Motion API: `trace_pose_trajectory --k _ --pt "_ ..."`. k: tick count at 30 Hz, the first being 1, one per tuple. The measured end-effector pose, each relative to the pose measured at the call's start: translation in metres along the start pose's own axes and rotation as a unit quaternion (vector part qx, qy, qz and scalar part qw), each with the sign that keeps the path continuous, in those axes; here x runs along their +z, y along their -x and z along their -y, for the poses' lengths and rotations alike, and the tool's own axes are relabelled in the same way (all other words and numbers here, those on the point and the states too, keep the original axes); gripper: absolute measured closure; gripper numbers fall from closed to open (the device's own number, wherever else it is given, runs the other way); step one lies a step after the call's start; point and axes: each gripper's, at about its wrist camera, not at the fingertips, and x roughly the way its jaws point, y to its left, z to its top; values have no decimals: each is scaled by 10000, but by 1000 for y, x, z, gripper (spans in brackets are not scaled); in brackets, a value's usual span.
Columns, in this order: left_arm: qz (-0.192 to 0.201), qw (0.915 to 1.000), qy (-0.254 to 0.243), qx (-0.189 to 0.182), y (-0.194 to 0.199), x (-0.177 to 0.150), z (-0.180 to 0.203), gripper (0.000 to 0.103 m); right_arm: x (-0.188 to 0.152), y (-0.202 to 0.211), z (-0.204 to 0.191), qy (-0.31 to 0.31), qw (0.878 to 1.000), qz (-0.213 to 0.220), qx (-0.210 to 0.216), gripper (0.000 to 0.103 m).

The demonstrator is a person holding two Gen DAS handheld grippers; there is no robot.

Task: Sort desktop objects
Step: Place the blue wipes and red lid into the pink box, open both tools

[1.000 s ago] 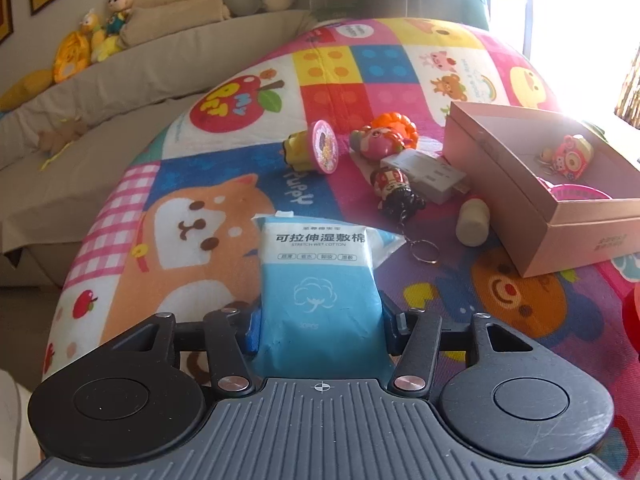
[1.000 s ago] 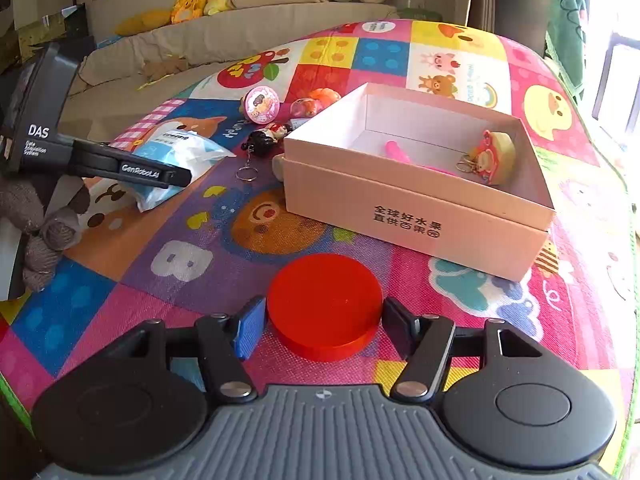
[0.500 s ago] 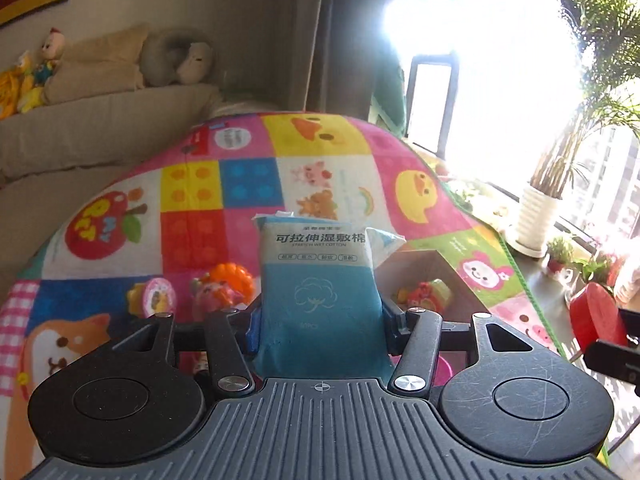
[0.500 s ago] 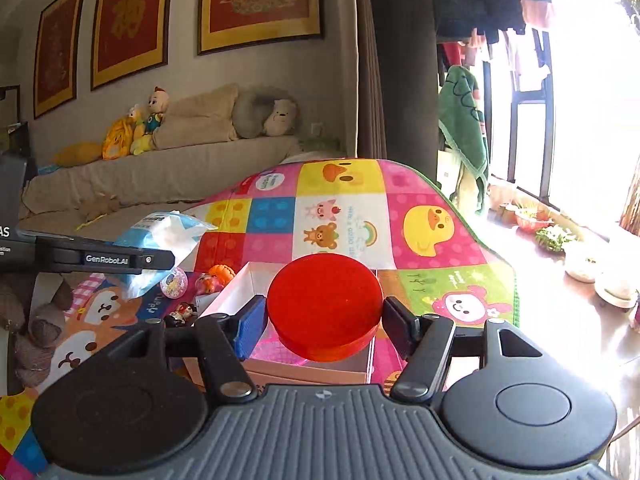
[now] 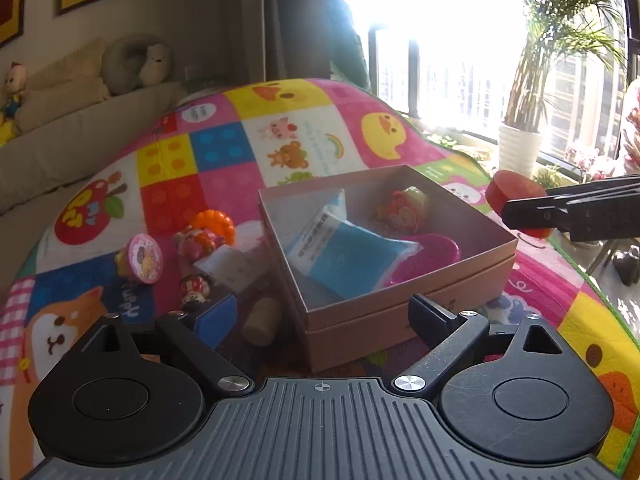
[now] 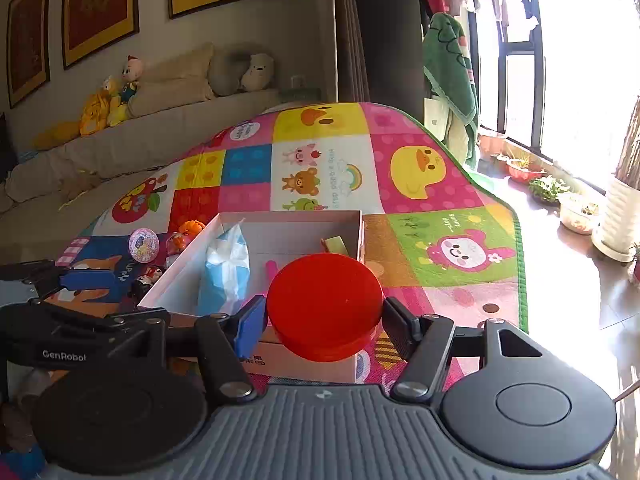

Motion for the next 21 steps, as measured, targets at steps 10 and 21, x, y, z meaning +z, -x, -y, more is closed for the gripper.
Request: trace_pose_trajectory --k 10,21 --pt "-294 9964 682 414 4 -24 -48 3 67 -87 -26 -105 9987 -292 407 39" --pt "-614 9777 1444 1392 7 -74 -129 2 66 -85 -41 29 9995 -302 80 31"
